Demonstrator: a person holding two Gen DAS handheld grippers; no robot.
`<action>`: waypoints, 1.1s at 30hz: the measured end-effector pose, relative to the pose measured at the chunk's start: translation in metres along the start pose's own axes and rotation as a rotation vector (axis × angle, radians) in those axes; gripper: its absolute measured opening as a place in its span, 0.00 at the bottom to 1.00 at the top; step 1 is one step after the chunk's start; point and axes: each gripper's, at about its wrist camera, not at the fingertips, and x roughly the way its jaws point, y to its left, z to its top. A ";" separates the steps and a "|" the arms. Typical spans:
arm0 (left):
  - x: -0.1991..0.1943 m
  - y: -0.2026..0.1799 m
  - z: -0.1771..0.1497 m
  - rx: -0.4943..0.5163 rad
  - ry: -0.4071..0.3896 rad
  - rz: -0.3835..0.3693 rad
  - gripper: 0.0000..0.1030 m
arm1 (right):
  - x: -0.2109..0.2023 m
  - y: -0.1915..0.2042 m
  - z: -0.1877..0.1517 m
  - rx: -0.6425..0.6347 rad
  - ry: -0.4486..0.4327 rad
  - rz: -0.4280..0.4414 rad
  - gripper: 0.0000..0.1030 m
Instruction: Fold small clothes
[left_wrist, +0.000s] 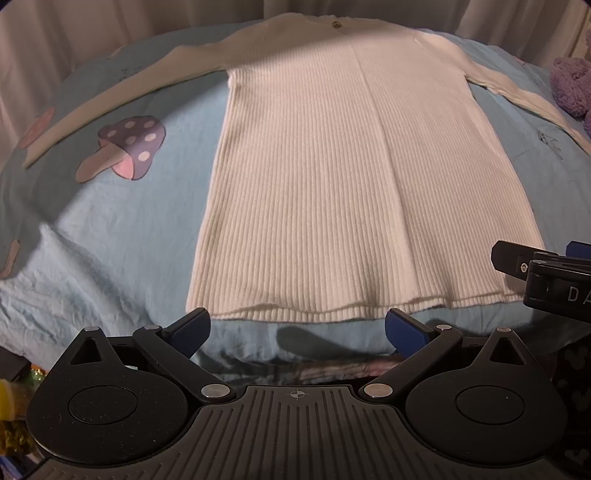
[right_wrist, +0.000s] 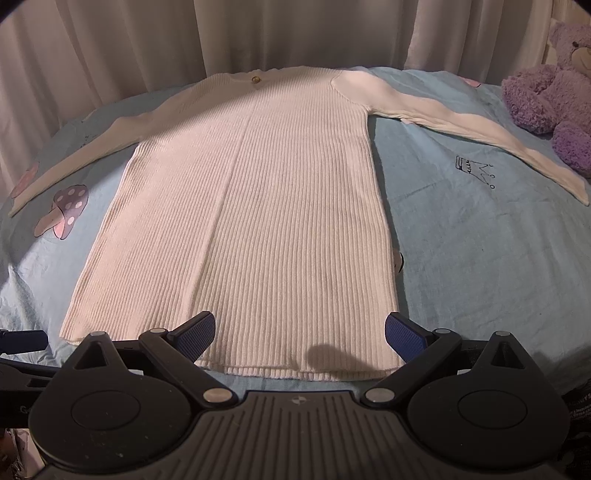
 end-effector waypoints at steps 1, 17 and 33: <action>0.000 0.000 0.000 0.000 0.000 0.000 1.00 | 0.000 0.000 0.000 0.000 -0.001 0.000 0.96; 0.001 -0.004 0.000 0.002 0.004 -0.003 1.00 | 0.001 -0.003 -0.002 0.004 0.010 0.008 0.96; 0.003 -0.006 0.003 0.006 0.012 -0.006 1.00 | 0.005 -0.002 -0.001 -0.004 0.023 0.019 0.96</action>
